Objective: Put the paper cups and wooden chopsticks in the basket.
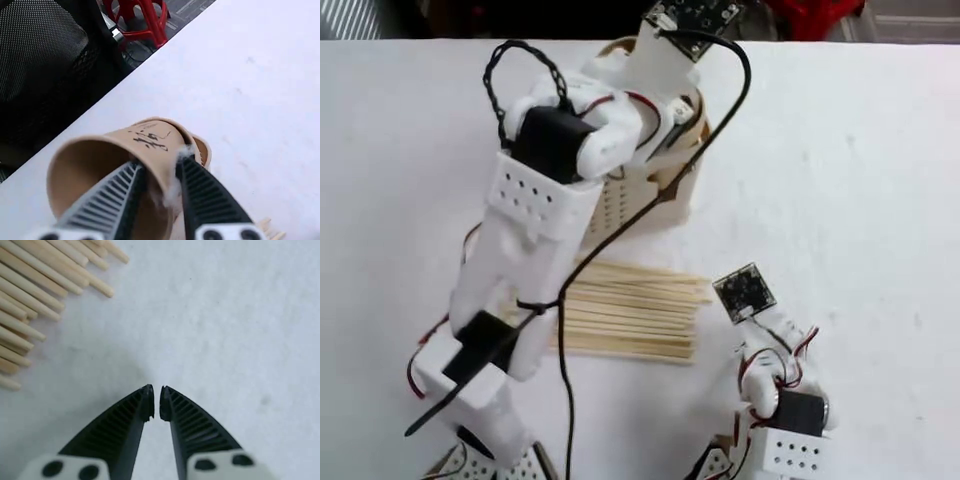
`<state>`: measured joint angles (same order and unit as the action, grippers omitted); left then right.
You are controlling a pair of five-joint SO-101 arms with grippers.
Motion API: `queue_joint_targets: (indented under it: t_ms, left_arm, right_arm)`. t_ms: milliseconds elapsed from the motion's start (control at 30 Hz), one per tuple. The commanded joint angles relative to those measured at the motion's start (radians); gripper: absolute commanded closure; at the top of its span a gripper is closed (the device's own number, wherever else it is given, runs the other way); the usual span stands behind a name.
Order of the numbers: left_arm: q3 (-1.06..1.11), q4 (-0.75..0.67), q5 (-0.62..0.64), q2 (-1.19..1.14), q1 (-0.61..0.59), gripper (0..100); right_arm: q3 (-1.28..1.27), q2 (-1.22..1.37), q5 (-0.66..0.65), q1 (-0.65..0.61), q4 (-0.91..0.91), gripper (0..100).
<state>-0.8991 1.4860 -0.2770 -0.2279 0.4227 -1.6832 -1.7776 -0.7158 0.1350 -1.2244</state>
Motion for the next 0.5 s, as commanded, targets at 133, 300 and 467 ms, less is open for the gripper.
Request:
queue_joint_targets:
  t_ms: [133,300,467]
  left_arm:
    - [0.000,-0.089,-0.006,0.001,0.025,88]
    - [-0.003,-0.127,-0.006,0.001,0.038,88]
    - [-0.011,-0.123,-0.006,0.008,0.028,88]
  right_arm:
    - [-0.008,-0.004,-0.008,-0.008,-0.005,95.7]
    - [-0.008,-0.004,-0.008,-0.008,-0.005,95.7]
    - [-0.008,-0.004,-0.008,-0.008,-0.005,95.7]
